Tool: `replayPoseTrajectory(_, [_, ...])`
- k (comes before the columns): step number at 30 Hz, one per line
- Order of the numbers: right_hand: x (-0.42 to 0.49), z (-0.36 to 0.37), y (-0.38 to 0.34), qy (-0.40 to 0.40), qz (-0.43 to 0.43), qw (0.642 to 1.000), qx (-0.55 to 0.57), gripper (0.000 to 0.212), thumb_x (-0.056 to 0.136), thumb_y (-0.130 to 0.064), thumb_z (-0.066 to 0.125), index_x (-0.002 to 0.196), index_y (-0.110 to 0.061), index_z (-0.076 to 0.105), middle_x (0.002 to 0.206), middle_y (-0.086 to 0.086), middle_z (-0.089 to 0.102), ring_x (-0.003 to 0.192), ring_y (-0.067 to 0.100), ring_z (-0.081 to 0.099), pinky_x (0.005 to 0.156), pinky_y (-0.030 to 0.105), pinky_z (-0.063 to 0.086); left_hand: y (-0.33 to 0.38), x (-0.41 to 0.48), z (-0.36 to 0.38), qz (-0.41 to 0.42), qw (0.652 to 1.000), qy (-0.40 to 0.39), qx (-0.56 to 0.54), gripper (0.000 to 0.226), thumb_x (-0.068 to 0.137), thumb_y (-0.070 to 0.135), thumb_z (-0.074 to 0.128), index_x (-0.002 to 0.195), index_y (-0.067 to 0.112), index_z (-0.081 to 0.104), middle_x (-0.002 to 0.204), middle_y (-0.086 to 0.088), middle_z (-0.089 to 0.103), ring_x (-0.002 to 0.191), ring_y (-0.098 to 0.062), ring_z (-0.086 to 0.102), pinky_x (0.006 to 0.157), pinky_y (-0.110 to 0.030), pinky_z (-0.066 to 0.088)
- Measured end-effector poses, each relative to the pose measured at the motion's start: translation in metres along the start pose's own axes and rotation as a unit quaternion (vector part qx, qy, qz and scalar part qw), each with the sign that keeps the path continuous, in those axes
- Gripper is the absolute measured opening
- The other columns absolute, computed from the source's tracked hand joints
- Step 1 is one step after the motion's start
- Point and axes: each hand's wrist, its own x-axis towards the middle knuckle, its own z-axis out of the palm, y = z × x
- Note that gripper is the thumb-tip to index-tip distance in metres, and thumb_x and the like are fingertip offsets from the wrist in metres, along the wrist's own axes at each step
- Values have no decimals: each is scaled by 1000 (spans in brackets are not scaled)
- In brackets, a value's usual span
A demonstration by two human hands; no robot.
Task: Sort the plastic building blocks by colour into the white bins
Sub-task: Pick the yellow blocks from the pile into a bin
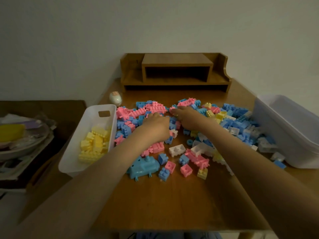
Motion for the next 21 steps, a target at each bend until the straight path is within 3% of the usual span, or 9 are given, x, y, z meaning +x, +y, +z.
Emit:
replayPoseTrajectory(4, [3, 1, -2, 30, 9, 999, 30, 46, 91, 0, 47, 133, -17, 42, 139, 10, 36, 123, 30, 43, 94, 37, 42, 2, -6, -2, 20, 998, 30, -48, 26, 97, 21, 45, 120, 13, 51, 122, -12, 45, 109, -27, 45, 87, -36, 43])
replayPoseTrajectory(8, [-7, -7, -2, 9, 38, 999, 36, 38, 92, -1, 46, 128, -13, 45, 124, 12, 54, 109, 27, 53, 86, 33, 45, 5, -17, -4, 95, 991, 30, -88, 18, 98, 17, 44, 110, 13, 57, 114, -8, 54, 94, -19, 52, 73, -28, 42])
replayPoseTrajectory(13, [-34, -14, 7, 32, 29, 997, 70, 21, 94, -11, 45, 113, -12, 51, 108, 8, 57, 89, 19, 50, 74, 27, 38, 8, -32, 1, 151, 985, 15, -77, 21, 96, 23, 48, 113, 16, 58, 112, -3, 58, 95, -15, 52, 74, -25, 39])
replayPoseTrajectory(16, [-53, -23, 14, 58, 29, 993, 100, 15, 94, -11, 40, 107, -15, 47, 96, 8, 55, 82, 21, 49, 67, 29, 36, 12, -45, 2, 173, 982, 21, -78, 21, 95, 28, 50, 112, 18, 59, 99, 3, 54, 90, -14, 49, 73, -25, 38])
replayPoseTrajectory(18, [-64, -30, 17, 47, 20, 995, 84, 21, 93, -8, 37, 105, -18, 51, 97, 5, 55, 83, 21, 49, 64, 28, 36, 16, -53, 2, 187, 979, 24, -82, 19, 93, 32, 53, 107, 20, 58, 93, 5, 50, 88, -13, 47, 74, -28, 36])
replayPoseTrajectory(21, [-77, -37, 19, 6, 29, 998, 47, 29, 93, -6, 34, 98, -22, 58, 106, 3, 56, 104, 21, 52, 79, 30, 40, 23, -65, 7, 193, 978, 21, -75, 23, 90, 40, 56, 103, 22, 59, 88, 8, 46, 86, -12, 43, 75, -32, 31])
